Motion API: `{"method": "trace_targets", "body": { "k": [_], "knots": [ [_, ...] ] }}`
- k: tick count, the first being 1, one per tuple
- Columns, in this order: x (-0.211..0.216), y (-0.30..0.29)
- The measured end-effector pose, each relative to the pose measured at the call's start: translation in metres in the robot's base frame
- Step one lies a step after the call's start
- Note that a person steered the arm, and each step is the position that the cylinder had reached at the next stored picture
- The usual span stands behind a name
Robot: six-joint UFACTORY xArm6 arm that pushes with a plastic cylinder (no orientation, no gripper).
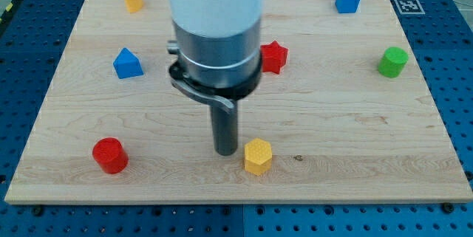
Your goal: Move red star towards the bottom right corner
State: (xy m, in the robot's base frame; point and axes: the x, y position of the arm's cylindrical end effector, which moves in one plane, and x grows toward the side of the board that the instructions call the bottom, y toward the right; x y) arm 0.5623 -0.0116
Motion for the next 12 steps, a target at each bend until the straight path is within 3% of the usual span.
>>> {"method": "trace_targets", "body": {
  "k": [2, 5, 9, 12],
  "knots": [
    [0.033, 0.019],
    [0.023, 0.031],
    [-0.128, 0.015],
    [-0.171, 0.024]
  ]
}}
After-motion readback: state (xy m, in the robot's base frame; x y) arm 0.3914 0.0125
